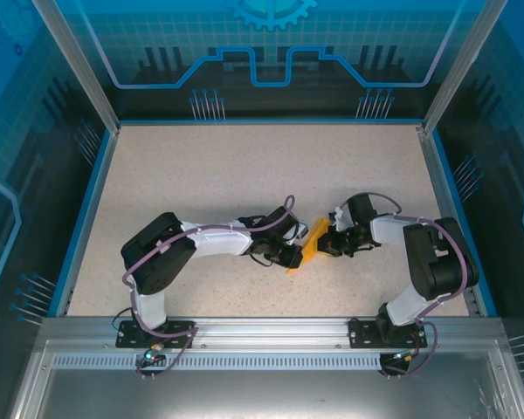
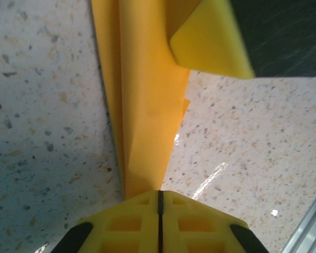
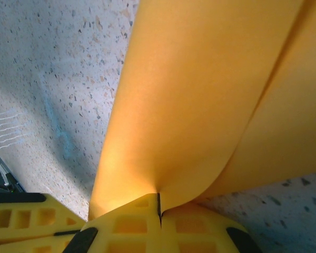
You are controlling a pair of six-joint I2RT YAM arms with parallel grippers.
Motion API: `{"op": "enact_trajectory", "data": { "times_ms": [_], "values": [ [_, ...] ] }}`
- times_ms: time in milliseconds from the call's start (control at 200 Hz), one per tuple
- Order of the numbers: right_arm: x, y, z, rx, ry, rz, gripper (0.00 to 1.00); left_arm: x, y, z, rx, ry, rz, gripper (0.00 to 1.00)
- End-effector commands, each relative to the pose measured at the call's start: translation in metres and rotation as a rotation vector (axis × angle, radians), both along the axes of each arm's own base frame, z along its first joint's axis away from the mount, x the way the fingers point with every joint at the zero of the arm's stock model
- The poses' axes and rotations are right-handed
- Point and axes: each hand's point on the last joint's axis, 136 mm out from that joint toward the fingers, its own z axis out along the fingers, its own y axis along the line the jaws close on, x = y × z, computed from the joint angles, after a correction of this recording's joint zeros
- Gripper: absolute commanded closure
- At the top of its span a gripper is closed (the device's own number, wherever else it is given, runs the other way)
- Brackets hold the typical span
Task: Fold a paper plane with a square sheet of paper (pick it up from the middle)
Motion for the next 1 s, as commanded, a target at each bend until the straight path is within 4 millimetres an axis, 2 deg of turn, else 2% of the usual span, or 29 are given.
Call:
{"op": "enact_trajectory", "data": {
  "times_ms": [0, 365, 515, 655, 785, 895, 995],
  "values": [
    [-0.004, -0.009, -0.013, -0.063, 0.033, -0.005, 1.00, -0.012, 0.005, -0.015, 0.014, 0.057, -0.012, 0.92],
    [-0.004, -0.010, -0.012, -0.064, 0.032, -0.007, 1.00, -0.016, 0.015, -0.034, 0.063, 0.071, -0.015, 0.93],
    [-0.002, -0.007, -0.002, -0.041, 0.006, -0.012, 0.95, -0.018, 0.021, -0.050, 0.105, 0.078, -0.014, 0.93],
    [0.001, -0.008, 0.016, -0.051, -0.029, -0.007, 0.84, -0.019, 0.026, -0.061, 0.131, 0.084, -0.007, 0.93],
    [-0.001, -0.012, 0.044, -0.083, -0.084, 0.002, 0.77, -0.017, 0.027, -0.065, 0.138, 0.082, -0.003, 0.93],
    [-0.007, -0.012, 0.066, -0.084, -0.113, 0.014, 0.76, -0.017, 0.026, -0.068, 0.137, 0.085, 0.001, 0.93],
    [-0.011, -0.001, 0.080, -0.053, -0.129, 0.025, 0.77, -0.017, 0.027, -0.068, 0.132, 0.079, 0.005, 0.93]
  ]
}}
